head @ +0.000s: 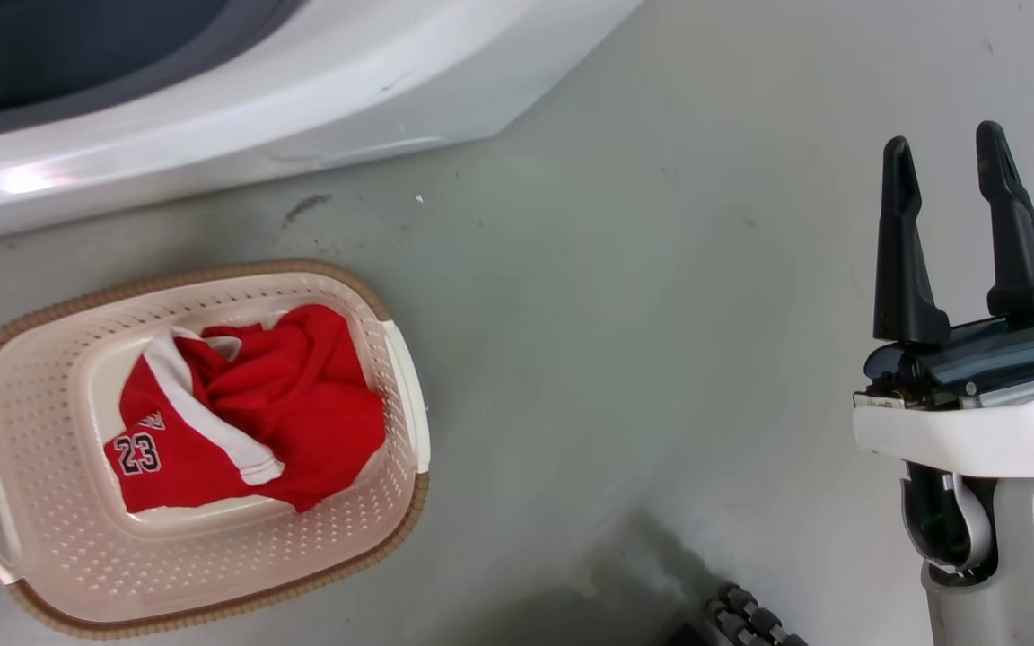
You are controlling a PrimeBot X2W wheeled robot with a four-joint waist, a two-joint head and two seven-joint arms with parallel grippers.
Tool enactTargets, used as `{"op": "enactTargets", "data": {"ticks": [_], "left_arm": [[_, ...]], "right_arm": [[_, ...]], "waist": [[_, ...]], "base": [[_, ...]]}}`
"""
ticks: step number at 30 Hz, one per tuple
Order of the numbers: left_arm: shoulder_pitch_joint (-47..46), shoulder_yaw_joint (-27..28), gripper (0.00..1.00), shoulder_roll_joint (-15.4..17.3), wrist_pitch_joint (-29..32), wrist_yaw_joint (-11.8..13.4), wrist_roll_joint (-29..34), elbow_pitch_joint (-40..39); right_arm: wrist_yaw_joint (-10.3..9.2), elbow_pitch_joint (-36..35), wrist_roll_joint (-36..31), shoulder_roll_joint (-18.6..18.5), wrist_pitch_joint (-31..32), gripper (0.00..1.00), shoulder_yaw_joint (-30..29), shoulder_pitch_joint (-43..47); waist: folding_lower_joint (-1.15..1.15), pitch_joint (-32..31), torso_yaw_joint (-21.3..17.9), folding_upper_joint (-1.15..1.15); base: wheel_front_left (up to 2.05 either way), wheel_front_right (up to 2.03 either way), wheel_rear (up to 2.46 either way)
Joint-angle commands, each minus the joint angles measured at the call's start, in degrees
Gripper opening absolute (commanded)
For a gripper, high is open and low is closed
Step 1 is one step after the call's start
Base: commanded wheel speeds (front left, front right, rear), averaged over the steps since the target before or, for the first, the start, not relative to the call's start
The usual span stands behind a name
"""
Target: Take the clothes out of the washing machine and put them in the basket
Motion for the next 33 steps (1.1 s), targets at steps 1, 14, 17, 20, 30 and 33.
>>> {"op": "enactTargets", "data": {"ticks": [1,14,17,20,30,33], "left_arm": [[2.12,-0.03,0.0,-0.54,-1.27,-0.26,-0.77,0.28],[15.02,-5.16,0.0,-5.98,-12.29,-0.73,-5.93,0.76],[18.82,-7.74,0.0,-6.81,-14.19,-0.74,-8.01,0.5],[22.78,-10.04,0.0,-7.29,-16.44,-0.75,-10.75,-0.61],[36.06,-16.39,0.0,-7.51,-23.99,-0.76,-21.59,-9.63],[39.72,-18.03,0.0,-6.82,-25.46,-0.76,-23.25,-12.98]], "right_arm": [[-0.04,0.27,-0.76,0.08,-0.11,1.0,-0.15,0.74],[-0.04,2.25,-4.05,0.08,-0.11,1.0,0.02,4.87],[-0.05,2.57,-4.23,0.06,-0.11,1.0,0.17,5.98],[-0.04,2.84,-4.66,0.07,-0.11,1.0,0.15,7.06],[-0.04,3.83,-6.44,0.06,-0.11,1.0,0.15,12.02],[-0.04,4.1,-6.68,0.06,-0.11,1.0,0.0,13.35]], "waist": [[0.0,-2.7,1.2,0.0],[0.0,-14.05,4.78,0.0],[0.0,-16.61,5.11,0.0],[0.0,-19.23,5.67,0.0],[0.0,-27.62,8.25,0.0],[0.0,-29.93,8.84,0.0]], "base": [[0.0,0.0,0.0],[0.0,0.0,0.0],[0.0,0.0,0.0],[0.0,0.0,0.0],[0.0,0.0,0.0],[0.0,0.0,0.0]]}}
